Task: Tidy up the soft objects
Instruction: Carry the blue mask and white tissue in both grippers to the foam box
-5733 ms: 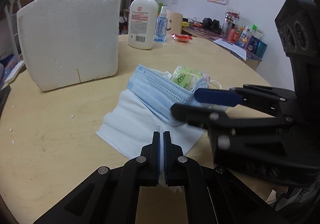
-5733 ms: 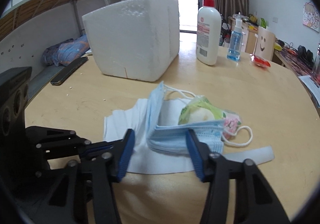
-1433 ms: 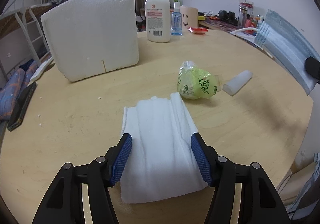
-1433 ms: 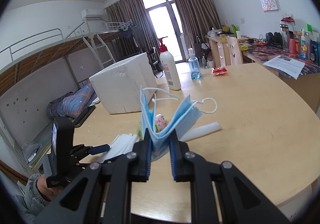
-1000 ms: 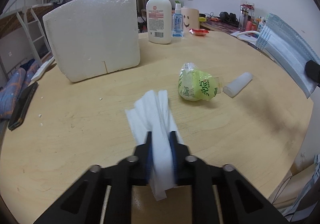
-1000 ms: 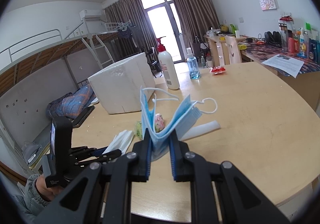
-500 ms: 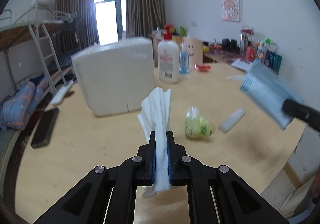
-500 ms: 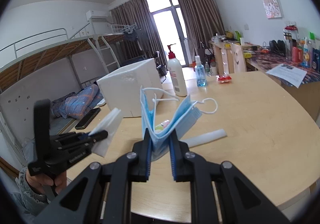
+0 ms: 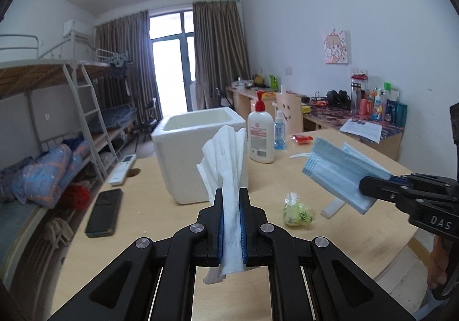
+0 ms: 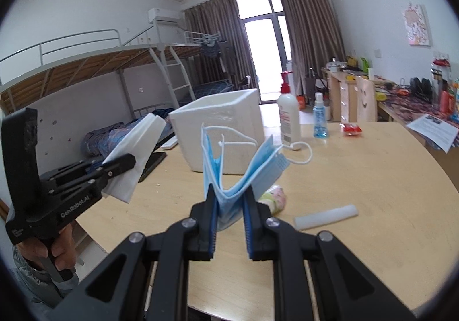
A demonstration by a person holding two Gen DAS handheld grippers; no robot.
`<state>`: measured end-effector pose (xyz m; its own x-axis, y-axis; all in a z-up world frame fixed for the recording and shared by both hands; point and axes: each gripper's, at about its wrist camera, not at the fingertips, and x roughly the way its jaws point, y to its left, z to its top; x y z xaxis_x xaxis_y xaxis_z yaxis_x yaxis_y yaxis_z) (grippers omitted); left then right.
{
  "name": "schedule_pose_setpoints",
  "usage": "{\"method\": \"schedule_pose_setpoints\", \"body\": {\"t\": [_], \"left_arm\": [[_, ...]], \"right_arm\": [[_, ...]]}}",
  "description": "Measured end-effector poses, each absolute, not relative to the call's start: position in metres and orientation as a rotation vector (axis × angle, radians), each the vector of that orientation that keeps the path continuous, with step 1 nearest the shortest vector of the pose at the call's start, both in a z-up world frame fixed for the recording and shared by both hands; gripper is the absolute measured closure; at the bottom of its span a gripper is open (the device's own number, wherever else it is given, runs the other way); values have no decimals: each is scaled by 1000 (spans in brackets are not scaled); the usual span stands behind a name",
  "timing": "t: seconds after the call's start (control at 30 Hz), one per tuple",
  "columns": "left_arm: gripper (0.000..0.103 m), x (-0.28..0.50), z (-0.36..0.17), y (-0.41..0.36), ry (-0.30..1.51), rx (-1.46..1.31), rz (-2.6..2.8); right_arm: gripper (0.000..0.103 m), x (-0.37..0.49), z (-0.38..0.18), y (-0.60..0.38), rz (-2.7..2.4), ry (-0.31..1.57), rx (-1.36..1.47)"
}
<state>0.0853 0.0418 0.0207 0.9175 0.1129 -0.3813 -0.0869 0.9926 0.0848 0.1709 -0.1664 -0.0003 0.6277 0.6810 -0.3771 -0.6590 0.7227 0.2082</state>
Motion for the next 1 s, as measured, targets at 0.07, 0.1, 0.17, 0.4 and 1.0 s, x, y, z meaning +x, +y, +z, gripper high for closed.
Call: {"method": "schedule_pose_setpoints", "body": {"t": [0.07, 0.1, 0.17, 0.4, 1.0], "left_arm": [[94, 81, 22, 46, 384, 66, 115], [94, 78, 23, 49, 377, 64, 121], [94, 72, 25, 54, 365, 55, 131], [94, 59, 29, 71, 345, 29, 162], [94, 76, 39, 90, 344, -3, 160]], "right_arm": [[84, 171, 1, -159, 784, 452, 41], [84, 171, 1, -156, 792, 452, 36], [84, 171, 3, -148, 809, 450, 22], [84, 163, 6, -122, 854, 445, -27], [84, 172, 24, -84, 900, 429, -98]]}}
